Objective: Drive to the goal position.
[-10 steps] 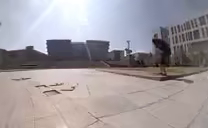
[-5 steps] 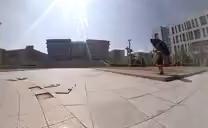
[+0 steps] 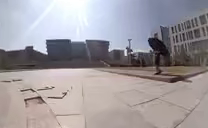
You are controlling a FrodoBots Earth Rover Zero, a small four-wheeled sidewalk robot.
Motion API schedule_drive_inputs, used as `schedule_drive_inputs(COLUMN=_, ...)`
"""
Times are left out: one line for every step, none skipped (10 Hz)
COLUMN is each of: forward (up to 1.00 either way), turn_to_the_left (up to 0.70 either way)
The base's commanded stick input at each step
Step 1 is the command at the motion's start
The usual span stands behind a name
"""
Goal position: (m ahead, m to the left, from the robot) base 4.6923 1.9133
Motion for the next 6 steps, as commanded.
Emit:
schedule_drive_inputs(forward=0.70, turn_to_the_left=0.02)
schedule_drive_inputs(forward=0.70, turn_to_the_left=0.02)
schedule_drive_inputs(forward=0.70, turn_to_the_left=0.02)
schedule_drive_inputs(forward=0.70, turn_to_the_left=0.05)
schedule_drive_inputs(forward=0.70, turn_to_the_left=0.24)
schedule_drive_inputs(forward=0.70, turn_to_the_left=0.37)
